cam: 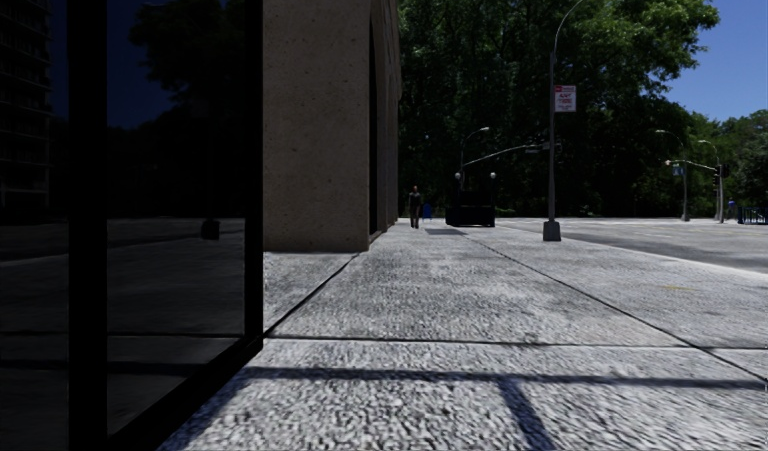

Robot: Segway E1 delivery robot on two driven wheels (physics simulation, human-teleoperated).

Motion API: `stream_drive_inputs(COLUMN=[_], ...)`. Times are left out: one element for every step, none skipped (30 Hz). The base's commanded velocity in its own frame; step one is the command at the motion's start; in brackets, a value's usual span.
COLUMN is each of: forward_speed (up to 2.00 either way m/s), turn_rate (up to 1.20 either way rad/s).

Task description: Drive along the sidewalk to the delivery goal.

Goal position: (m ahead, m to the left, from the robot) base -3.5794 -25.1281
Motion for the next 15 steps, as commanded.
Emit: stream_drive_inputs(forward_speed=[2.0, 2.0, 2.0, 2.0, 2.0, 2.0, 2.0, 2.0, 2.0, 2.0, 2.0, 2.0, 2.0, 2.0, 2.0], turn_rate=[-0.23, -0.24, -0.25, -0.25, -0.26, -0.27, -0.27, -0.27, -0.27, -0.28, -0.28, -0.28, -0.28, -0.28, -0.28])
